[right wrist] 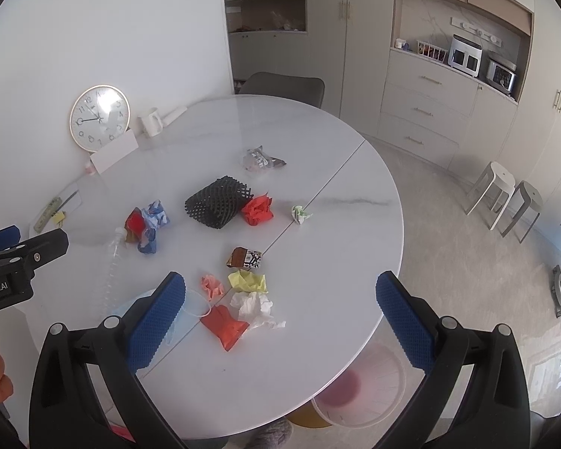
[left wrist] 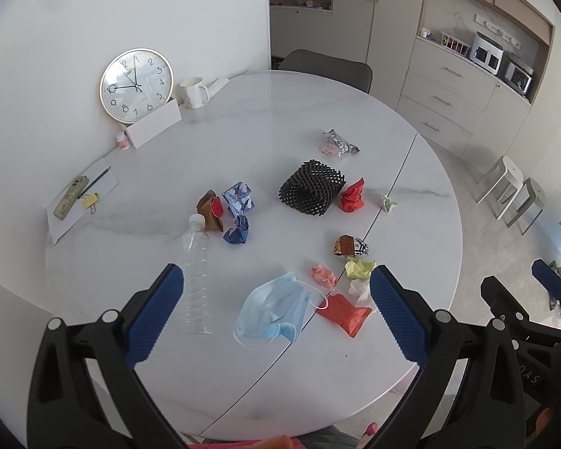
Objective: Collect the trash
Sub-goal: 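Move both grippers over the table toward the bottle and mask, then close the left gripper on the clear water bottle while the right gripper grasps the blue mask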
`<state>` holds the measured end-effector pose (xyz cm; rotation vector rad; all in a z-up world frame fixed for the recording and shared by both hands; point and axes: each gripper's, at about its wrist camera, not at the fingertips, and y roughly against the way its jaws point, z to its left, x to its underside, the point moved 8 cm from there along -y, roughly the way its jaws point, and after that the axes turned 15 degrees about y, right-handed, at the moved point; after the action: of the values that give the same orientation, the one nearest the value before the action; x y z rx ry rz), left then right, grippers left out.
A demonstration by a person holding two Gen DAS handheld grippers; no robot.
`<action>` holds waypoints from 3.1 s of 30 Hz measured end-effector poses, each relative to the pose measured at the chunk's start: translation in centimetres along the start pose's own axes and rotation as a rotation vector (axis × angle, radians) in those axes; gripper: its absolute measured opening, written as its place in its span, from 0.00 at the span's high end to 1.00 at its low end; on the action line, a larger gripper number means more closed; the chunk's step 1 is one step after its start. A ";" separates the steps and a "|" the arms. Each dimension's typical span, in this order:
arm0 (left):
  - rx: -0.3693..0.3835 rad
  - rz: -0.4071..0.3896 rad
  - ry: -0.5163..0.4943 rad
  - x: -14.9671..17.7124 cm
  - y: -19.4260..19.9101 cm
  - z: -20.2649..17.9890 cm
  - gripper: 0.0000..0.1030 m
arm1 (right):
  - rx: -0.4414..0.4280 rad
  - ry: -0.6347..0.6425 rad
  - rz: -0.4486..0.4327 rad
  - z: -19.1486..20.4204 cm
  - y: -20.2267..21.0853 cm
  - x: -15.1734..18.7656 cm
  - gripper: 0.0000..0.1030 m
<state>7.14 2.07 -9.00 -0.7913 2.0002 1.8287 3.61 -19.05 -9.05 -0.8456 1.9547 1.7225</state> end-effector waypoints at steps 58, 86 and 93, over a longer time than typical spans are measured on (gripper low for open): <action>-0.079 0.477 -0.065 3.6 -27.9 13.9 0.14 | -0.289 -0.093 0.354 17.1 -14.5 8.2 0.02; -0.007 0.377 -0.045 2.3 -24.6 16.4 0.41 | -0.553 0.036 0.256 21.4 -18.7 7.2 0.80; 0.009 0.316 -0.101 2.8 -22.4 15.2 0.41 | -0.553 -0.018 0.218 19.9 -16.4 6.9 0.82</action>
<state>16.11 15.90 -30.66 -0.3868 2.1627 1.9792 7.63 -1.71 -28.90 -0.8016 1.6195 2.4496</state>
